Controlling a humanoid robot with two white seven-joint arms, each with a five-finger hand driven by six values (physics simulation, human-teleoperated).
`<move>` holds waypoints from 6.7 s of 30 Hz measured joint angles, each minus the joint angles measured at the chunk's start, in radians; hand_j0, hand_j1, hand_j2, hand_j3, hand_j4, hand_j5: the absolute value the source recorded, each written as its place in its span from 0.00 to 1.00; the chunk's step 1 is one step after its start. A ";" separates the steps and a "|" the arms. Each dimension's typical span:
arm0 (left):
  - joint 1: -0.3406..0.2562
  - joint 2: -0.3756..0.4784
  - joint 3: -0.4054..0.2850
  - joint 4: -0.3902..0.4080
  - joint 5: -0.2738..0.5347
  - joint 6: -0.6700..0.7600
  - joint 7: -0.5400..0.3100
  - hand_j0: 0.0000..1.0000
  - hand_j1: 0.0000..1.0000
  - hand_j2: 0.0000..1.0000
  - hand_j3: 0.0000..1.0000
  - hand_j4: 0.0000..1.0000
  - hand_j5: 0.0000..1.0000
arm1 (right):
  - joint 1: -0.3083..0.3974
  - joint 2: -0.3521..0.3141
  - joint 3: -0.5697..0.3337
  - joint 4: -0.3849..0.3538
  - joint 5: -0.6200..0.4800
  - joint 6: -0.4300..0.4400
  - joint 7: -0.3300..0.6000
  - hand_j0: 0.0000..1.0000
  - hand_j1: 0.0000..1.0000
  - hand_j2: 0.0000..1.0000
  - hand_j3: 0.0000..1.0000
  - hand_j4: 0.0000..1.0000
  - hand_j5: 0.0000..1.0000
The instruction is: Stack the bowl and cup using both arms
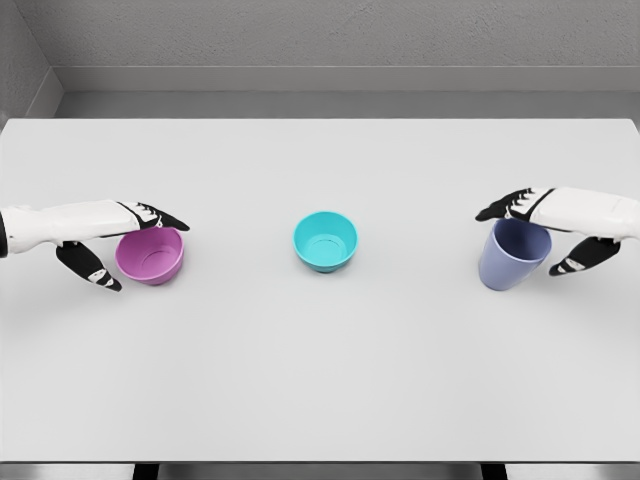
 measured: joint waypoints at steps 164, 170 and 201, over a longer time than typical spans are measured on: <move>0.041 -0.101 0.018 0.106 0.002 0.000 -0.005 0.70 0.70 0.70 0.70 0.70 0.70 | -0.066 0.074 -0.055 -0.020 0.079 0.000 0.012 0.63 0.63 0.63 0.63 0.63 0.63; 0.040 -0.101 0.019 0.104 0.000 0.000 -0.005 0.70 0.70 0.70 0.70 0.70 0.70 | -0.074 0.071 -0.053 -0.047 0.081 0.000 0.012 0.63 0.63 0.63 0.63 0.63 0.63; -0.011 -0.177 0.063 0.093 0.002 0.000 -0.006 0.70 0.70 0.70 0.70 0.70 0.70 | -0.097 0.085 -0.054 -0.076 0.078 0.000 0.010 0.62 0.62 0.62 0.62 0.62 0.62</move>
